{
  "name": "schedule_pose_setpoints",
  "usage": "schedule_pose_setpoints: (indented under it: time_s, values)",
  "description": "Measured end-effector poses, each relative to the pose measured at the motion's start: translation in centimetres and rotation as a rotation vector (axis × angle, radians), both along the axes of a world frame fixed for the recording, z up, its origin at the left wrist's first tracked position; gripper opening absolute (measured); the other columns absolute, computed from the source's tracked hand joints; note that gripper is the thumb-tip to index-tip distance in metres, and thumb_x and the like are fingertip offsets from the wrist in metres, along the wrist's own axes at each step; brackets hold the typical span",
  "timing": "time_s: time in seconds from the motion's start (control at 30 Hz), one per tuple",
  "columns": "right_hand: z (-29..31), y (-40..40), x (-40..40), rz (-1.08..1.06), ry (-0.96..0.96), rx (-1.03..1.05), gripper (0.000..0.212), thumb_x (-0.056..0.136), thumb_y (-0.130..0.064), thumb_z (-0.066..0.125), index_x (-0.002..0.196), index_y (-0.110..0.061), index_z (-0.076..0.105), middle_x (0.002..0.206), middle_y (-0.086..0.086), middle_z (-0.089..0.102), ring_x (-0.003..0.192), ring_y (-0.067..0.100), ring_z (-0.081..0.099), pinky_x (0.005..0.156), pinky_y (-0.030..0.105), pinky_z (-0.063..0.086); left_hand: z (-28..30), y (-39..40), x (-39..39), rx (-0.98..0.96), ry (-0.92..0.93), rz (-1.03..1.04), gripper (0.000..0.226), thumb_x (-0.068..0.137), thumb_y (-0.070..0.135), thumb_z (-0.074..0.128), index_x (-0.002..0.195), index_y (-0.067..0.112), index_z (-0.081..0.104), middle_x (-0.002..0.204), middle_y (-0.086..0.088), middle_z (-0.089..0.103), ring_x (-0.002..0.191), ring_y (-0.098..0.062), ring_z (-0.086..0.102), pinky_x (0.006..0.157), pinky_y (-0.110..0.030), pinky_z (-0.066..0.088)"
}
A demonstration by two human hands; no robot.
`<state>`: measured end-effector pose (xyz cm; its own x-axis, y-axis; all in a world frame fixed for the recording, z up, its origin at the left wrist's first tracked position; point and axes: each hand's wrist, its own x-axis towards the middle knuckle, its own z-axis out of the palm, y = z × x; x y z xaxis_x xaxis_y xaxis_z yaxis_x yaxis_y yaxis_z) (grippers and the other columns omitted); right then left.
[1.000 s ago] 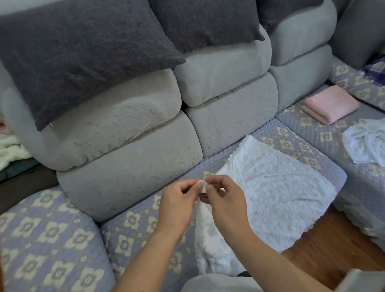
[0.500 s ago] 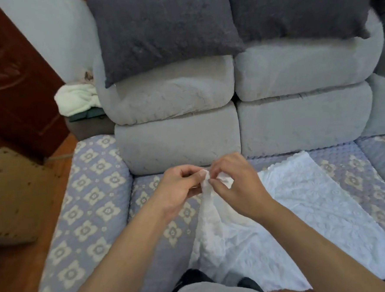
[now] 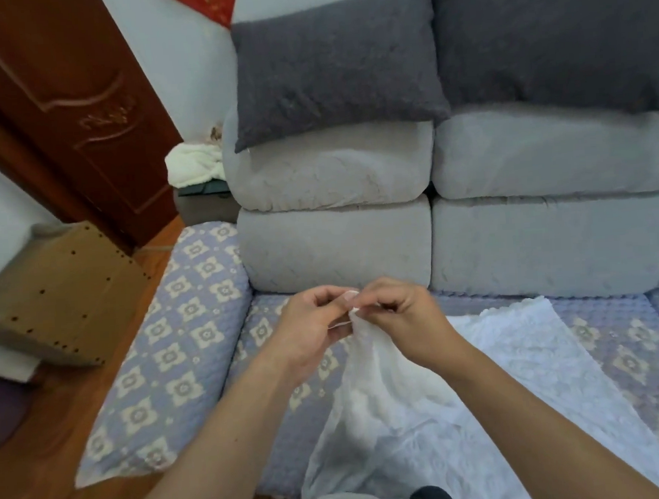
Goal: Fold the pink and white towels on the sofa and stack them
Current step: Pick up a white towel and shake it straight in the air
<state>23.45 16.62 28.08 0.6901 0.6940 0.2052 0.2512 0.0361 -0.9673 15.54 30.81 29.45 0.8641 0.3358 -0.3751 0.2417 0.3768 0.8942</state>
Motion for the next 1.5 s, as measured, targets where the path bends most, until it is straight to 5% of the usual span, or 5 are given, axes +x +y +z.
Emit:
schedule_pose_setpoints:
  time_s: [0.67,0.9,1.13,1.3,1.5]
  values:
    - [2.5,-0.7,1.9,0.012,-0.059,-0.362,0.01,0.093,-0.019,0.068,0.095,-0.029,0.069,0.081,-0.002,0.069,0.064,0.011,0.057,0.063,0.03,0.049,1.5,-1.2,-0.8,0.283,-0.143,-0.077,0.019,0.089,-0.002,0.069,0.106,0.005,0.066,0.093,-0.008,0.074,0.087,-0.016,0.07,0.081,-0.026,0.058]
    - [3.7,-1.7,2.5,-0.19,-0.264,-0.342,0.013,0.095,-0.016,0.063,0.084,-0.014,0.069,0.07,-0.009,0.062,0.066,0.006,0.054,0.066,0.028,0.045,-1.6,-3.6,-0.6,0.631,-0.181,0.061,0.019,0.088,0.019,0.074,0.092,0.026,0.057,0.094,0.002,0.066,0.092,-0.013,0.065,0.086,-0.035,0.054]
    - [5.0,-2.6,2.9,-0.229,-0.302,-0.351,0.017,0.098,-0.023,0.061,0.083,-0.016,0.065,0.066,-0.01,0.058,0.064,0.005,0.052,0.062,0.023,0.04,-4.5,-5.2,-2.7,1.012,-0.241,0.032,0.013,0.089,0.028,0.069,0.101,0.023,0.07,0.111,0.014,0.064,0.112,-0.002,0.058,0.098,-0.015,0.041]
    - [5.3,-3.0,2.6,-0.197,-0.265,-0.355,0.015,0.097,-0.019,0.061,0.084,-0.016,0.065,0.067,-0.011,0.058,0.063,0.003,0.051,0.06,0.019,0.04,-3.6,-5.9,-1.9,0.871,-0.1,0.016,0.025,0.091,0.037,0.069,0.115,0.029,0.069,0.118,0.02,0.06,0.116,0.007,0.052,0.097,-0.008,0.037]
    - [5.6,-3.9,2.5,-0.218,-0.169,-0.315,0.014,0.098,-0.016,0.061,0.084,-0.016,0.066,0.068,-0.012,0.06,0.062,0.001,0.052,0.059,0.014,0.04,-1.8,-7.1,-1.8,0.651,-0.103,-0.05,0.021,0.09,0.029,0.072,0.074,0.022,0.061,0.097,0.015,0.062,0.09,0.003,0.058,0.08,-0.012,0.042]
